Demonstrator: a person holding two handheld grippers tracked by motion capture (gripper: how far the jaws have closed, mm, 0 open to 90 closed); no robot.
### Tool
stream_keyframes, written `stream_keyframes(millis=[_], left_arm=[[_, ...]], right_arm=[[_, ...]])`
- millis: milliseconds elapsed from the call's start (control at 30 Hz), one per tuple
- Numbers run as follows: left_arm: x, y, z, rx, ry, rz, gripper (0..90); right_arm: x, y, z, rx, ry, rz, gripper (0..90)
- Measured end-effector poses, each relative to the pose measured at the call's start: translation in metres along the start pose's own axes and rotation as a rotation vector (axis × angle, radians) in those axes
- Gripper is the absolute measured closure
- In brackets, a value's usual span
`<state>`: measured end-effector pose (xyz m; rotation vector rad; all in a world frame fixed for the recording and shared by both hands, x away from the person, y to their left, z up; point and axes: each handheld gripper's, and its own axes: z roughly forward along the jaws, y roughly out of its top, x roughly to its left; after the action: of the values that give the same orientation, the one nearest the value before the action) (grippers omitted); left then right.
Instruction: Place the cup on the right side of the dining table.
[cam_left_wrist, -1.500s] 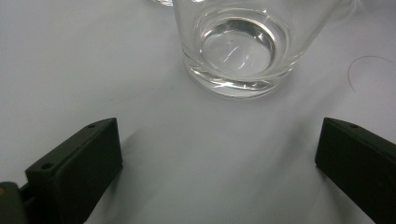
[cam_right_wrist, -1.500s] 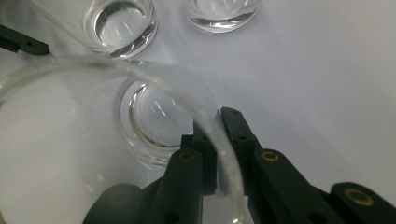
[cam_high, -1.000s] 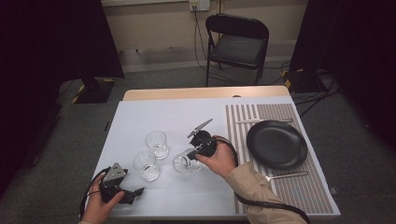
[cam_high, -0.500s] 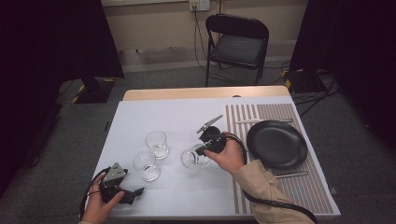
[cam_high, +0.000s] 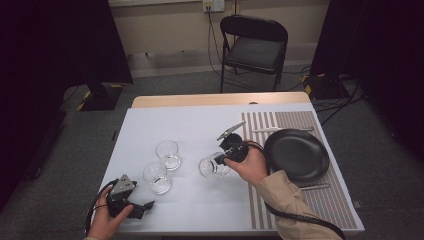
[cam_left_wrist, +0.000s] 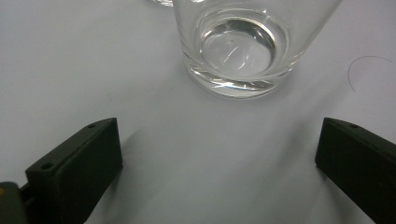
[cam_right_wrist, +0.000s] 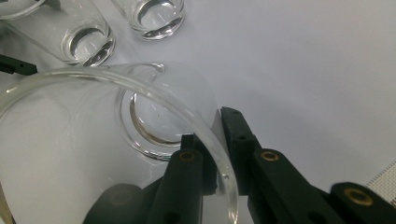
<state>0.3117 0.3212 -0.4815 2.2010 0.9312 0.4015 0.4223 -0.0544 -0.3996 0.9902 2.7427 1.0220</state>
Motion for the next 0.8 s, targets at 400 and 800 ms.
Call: stream_keyframes(millis=[400, 800], left_arm=[[0.000, 0.000, 0.000, 0.000, 0.001, 0.000, 0.0], [0.000, 0.000, 0.000, 0.002, -0.001, 0.000, 0.0]], right_arm=[[-0.009, -0.002, -0.011, -0.001, -0.020, 0.021, 85.1], [-0.011, -0.001, -0.013, 0.005, -0.015, 0.017, 85.1]])
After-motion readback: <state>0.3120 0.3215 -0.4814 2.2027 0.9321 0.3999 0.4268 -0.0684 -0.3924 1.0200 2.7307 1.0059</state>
